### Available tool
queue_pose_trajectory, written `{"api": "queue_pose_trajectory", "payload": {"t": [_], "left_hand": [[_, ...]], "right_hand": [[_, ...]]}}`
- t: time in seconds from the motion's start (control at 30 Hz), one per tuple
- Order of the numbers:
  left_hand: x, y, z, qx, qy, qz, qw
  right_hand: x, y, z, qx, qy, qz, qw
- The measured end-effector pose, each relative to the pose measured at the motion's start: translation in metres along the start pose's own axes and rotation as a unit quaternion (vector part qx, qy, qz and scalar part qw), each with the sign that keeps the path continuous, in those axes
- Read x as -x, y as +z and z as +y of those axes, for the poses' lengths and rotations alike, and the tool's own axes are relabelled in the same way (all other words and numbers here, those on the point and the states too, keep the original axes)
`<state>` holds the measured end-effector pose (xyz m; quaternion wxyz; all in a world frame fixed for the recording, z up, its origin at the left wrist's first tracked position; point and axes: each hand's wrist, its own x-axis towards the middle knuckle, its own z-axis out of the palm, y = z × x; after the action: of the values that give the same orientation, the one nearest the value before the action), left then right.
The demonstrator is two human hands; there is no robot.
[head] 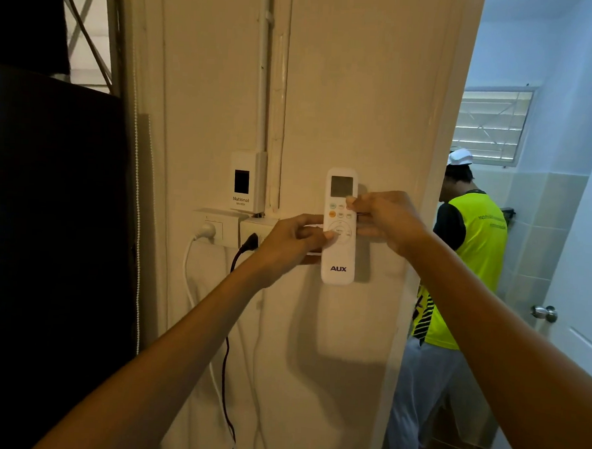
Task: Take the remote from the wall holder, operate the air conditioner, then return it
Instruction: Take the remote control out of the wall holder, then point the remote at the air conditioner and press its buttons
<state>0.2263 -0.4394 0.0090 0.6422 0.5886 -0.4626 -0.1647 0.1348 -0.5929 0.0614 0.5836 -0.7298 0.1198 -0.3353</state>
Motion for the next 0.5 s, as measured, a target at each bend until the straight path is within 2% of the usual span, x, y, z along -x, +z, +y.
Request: {"api": "queue_pose_trajectory", "payload": {"t": [0.37, 0.5], "left_hand": [[0.065, -0.036, 0.008, -0.026, 0.013, 0.045, 0.999], [0.090, -0.054, 0.022, -0.017, 0.014, 0.054, 0.998]], "right_hand": [[0.046, 0.047, -0.009, -0.037, 0.022, -0.072, 0.996], [0.063, 0.071, -0.020, -0.053, -0.001, -0.089, 0.995]]}}
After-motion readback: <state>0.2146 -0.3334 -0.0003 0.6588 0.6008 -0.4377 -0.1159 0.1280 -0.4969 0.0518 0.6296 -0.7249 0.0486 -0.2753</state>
